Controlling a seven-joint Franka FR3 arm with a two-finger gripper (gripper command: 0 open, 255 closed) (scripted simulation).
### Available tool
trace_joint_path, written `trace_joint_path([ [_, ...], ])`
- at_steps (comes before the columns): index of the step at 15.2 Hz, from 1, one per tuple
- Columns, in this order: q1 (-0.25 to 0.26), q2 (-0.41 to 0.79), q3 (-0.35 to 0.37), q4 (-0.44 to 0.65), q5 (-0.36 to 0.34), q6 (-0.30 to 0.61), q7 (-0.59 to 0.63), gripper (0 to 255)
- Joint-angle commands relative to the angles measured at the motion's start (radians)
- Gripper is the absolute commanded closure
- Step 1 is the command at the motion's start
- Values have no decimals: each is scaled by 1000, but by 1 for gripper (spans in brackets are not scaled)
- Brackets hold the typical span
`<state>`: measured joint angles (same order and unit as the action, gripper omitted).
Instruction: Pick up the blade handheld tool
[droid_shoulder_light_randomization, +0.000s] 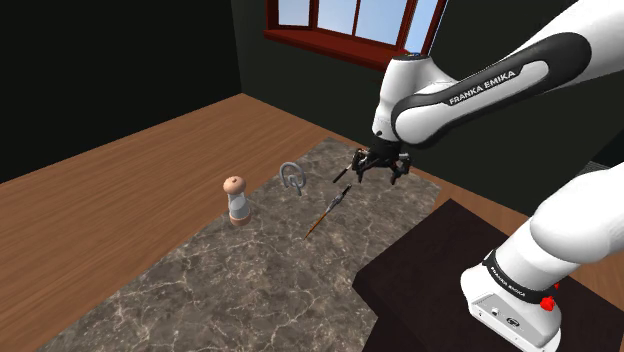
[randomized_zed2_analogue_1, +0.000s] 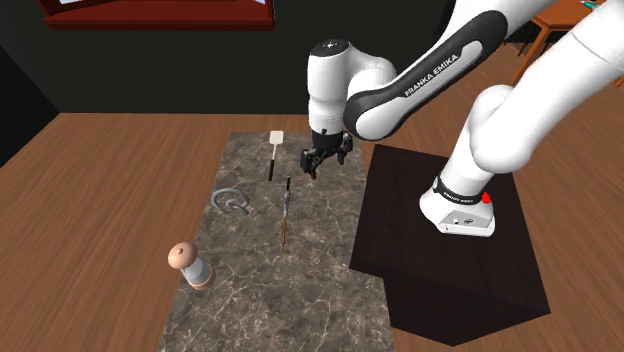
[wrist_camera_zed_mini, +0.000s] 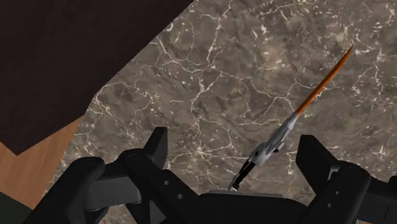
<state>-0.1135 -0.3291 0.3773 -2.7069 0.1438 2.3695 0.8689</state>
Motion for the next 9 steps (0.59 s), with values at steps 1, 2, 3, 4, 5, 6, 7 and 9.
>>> trace_joint_path([
  [1,-31,94,34,26,-33,83,93,0],
  [2,-46,142,50,37,-59,124,144,0],
  [3,-62,191,65,49,-92,163,199,0],
  [4,-77,242,76,64,-134,200,260,0],
  [5,-91,293,84,81,-183,235,326,0],
  [6,-101,344,86,100,-240,266,397,0],
  [7,-106,396,82,121,-303,293,472,0],
  [9,-91,496,47,170,-429,337,621,0],
])
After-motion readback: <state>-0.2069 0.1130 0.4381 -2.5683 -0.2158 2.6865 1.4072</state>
